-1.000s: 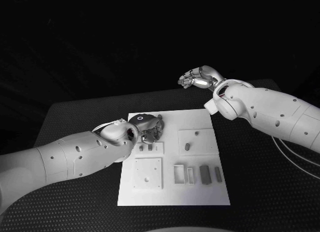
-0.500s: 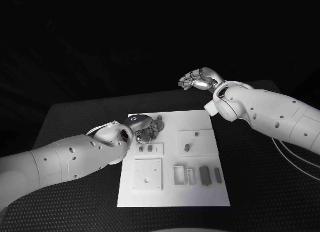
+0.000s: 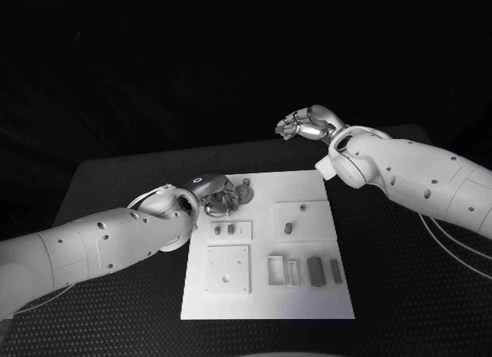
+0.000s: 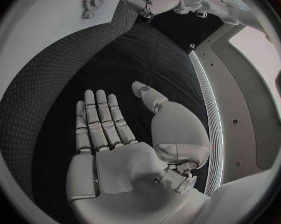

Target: Assemble the parts on the task board

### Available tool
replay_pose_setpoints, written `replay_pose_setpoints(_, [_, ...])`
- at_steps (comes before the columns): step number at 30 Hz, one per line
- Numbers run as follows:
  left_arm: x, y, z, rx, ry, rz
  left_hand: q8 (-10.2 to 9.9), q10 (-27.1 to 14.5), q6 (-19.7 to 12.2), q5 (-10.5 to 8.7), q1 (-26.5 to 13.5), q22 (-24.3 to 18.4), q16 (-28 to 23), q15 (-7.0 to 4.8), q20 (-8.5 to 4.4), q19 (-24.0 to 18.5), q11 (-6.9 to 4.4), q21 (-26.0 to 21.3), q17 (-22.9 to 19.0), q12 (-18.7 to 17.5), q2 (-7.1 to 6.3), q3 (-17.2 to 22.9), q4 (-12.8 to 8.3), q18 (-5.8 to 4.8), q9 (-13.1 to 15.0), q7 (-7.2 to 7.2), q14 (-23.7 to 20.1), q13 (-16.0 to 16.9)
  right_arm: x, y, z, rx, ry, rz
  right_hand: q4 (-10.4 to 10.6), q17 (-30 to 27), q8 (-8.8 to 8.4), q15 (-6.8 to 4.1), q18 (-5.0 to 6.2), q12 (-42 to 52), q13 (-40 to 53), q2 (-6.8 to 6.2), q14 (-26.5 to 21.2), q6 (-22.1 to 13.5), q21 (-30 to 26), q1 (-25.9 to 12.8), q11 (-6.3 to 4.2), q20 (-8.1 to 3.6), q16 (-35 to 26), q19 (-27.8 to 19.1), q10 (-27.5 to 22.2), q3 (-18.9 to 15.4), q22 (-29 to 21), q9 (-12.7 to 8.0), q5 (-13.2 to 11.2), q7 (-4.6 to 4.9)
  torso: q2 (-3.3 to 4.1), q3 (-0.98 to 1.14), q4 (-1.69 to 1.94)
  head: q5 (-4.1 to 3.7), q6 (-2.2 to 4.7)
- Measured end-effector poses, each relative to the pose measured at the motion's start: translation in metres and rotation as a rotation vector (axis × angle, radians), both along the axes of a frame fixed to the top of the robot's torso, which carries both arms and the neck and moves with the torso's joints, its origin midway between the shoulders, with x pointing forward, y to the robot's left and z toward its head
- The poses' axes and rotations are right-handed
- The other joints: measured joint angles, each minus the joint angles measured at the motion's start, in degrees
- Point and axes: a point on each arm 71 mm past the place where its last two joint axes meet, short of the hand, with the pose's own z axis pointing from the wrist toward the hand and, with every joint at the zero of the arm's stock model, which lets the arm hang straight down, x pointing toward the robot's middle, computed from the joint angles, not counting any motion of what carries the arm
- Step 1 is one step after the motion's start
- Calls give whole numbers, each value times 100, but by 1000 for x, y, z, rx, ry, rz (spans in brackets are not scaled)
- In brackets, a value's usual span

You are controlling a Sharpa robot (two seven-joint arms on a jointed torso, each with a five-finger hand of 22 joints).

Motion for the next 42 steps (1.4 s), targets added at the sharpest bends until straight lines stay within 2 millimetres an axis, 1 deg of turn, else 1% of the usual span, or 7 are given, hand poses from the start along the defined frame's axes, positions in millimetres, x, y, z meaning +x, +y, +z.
replay_pose_setpoints(5, [2, 10, 4, -30, 17, 31, -1, 0, 0, -20, -16, 3, 0, -8, -10, 10, 0, 0, 5, -6, 15, -1, -1, 0, 0, 0, 9, 2, 0, -1, 0, 0, 0, -1, 0, 0, 0, 0, 0, 0, -7, 0, 0, 0, 0, 0, 0, 0, 0, 0, 0, 0, 0, -5, 0, 0, -3, 1, 5, 1, 2])
replay_pose_setpoints(9, [3, 17, 9, -57, 35, 52, -13, -1, 0, 2, -23, 2, 0, -8, -20, 21, -1, 0, 5, -17, 21, -3, -3, 0, 0, 1, 10, 5, 0, -2, 0, -1, 0, -3, 0, 0, -1, 0, 0, 0, -8, 0, 0, 0, 0, 0, 0, 0, -22, 0, 0, 0, 5, -5, 0, 0, -3, -2, 7, 1, 3])
replay_pose_setpoints(16, [3, 22, 10, -77, 66, 66, -26, -1, 0, 2, -23, 7, 0, -8, -19, 21, -1, 0, 5, -27, 21, -3, -3, 0, -1, 1, 10, 6, 0, -3, 0, -2, 1, -5, 0, -5, -1, 0, 0, 0, -14, 0, 0, 0, 0, 0, 0, 0, -22, 0, 0, 0, 5, -5, 0, 0, -2, -5, 4, 9, 3])
replay_pose_setpoints(25, [-1, 36, 9, -63, 107, 76, 0, -2, 0, 2, -23, 10, 0, -7, -18, 21, -1, 0, 5, -27, 19, 9, -17, -1, -6, 1, 10, 5, 0, -5, 0, -3, 1, -8, 0, -5, -1, 0, 0, 0, -21, 0, 0, 0, 0, 0, 0, 0, -22, 0, 0, 0, 10, -4, 0, 0, 0, -3, 4, 14, 2])
replay_pose_setpoints(31, [-3, 36, 8, -51, 128, 68, 0, -2, 0, 2, -22, 13, 0, -7, -18, 21, -2, 0, 9, -28, 18, 9, -17, 0, -4, 1, 10, 3, 0, -5, 0, -3, 1, -8, 0, -4, -1, 0, 0, 0, -21, 0, 0, 0, 0, 0, 0, 0, -22, 0, 0, 0, 10, -9, 0, 0, 0, -3, 7, 14, -5])
replay_pose_setpoints(37, [-4, 34, 7, -42, 140, 59, 0, -3, 0, 1, -27, 12, -1, -7, -18, 21, -3, 0, 9, -28, 8, 9, -17, 0, -3, 2, 10, 3, 0, -5, 0, -3, 1, -8, 0, -9, -1, 0, 1, 0, -26, 0, 0, 0, -23, 0, 0, 0, -22, 0, 0, 0, 10, -9, 0, 0, -1, -3, 4, 27, -6])
replay_pose_setpoints(42, [-4, 32, 7, -38, 145, 52, -1, 30, 0, 24, -24, 18, -1, -6, -17, 20, -10, 0, 8, -28, 4, 5, -20, 0, -3, 2, 10, 1, 0, -5, 0, -3, 2, -7, 0, -9, -1, -1, 0, 0, -27, 0, -1, 0, -23, 0, 0, 0, -22, 0, 0, 0, 15, -9, 0, 0, 0, 1, 0, 30, -3])
